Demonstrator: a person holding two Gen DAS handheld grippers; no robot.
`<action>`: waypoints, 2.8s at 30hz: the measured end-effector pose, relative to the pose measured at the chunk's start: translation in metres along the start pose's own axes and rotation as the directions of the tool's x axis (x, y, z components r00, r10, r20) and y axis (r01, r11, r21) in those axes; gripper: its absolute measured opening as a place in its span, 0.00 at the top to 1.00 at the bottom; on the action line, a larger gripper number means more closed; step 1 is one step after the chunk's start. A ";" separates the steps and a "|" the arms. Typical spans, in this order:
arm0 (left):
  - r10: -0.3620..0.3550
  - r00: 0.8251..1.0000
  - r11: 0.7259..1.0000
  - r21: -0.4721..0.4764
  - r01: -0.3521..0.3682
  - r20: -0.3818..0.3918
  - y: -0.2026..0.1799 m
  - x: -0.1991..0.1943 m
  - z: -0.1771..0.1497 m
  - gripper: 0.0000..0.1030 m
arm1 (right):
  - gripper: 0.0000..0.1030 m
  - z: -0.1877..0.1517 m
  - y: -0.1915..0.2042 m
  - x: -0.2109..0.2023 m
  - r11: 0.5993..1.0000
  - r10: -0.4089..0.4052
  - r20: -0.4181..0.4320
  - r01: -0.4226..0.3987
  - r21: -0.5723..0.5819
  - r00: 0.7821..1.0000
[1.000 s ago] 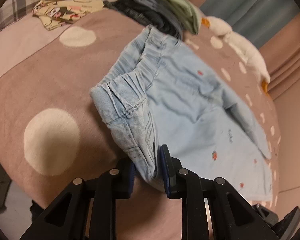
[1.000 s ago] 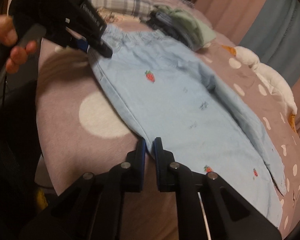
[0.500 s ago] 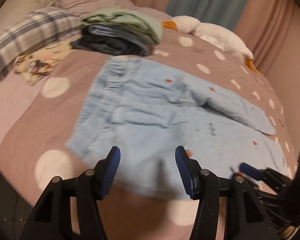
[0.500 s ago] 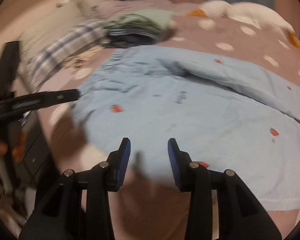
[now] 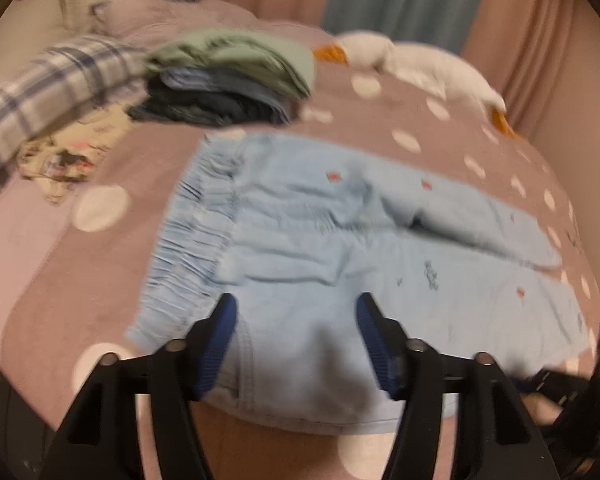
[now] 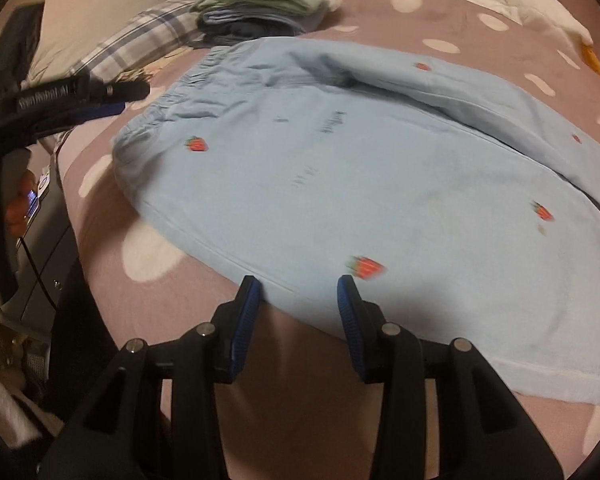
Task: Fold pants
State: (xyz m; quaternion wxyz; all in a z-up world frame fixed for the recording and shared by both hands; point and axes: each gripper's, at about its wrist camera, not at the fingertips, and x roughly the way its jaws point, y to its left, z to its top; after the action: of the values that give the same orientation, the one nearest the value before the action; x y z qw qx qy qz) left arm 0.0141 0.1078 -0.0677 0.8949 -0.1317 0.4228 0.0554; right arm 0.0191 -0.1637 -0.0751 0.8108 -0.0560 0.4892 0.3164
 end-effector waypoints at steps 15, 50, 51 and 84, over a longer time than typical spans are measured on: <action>0.056 0.997 0.996 0.068 -0.052 -0.056 0.014 0.027 0.023 0.32 | 0.53 0.024 -0.145 -0.047 0.930 -0.253 0.038 0.232 0.286 0.967; -0.022 0.996 1.000 0.013 0.023 -0.083 0.092 0.138 0.132 0.23 | 0.36 0.233 -0.130 0.115 0.990 -0.017 -0.045 0.010 -0.143 0.999; -0.016 0.996 1.000 0.012 0.018 -0.087 0.091 0.139 0.133 0.23 | 0.36 0.233 -0.130 0.116 0.988 -0.023 -0.045 0.016 -0.155 0.999; -0.143 0.990 0.988 0.068 0.142 0.017 0.091 0.095 0.143 0.72 | 0.94 0.215 -0.089 0.052 0.944 -0.072 0.076 0.092 -0.316 0.995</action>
State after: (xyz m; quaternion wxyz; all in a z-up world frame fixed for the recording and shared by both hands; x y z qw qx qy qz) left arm 0.1615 0.2341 -0.0713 0.9051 -0.1312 0.4040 -0.0213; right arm 0.2491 -0.1241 -0.0273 0.8187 -0.1966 0.4027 0.3591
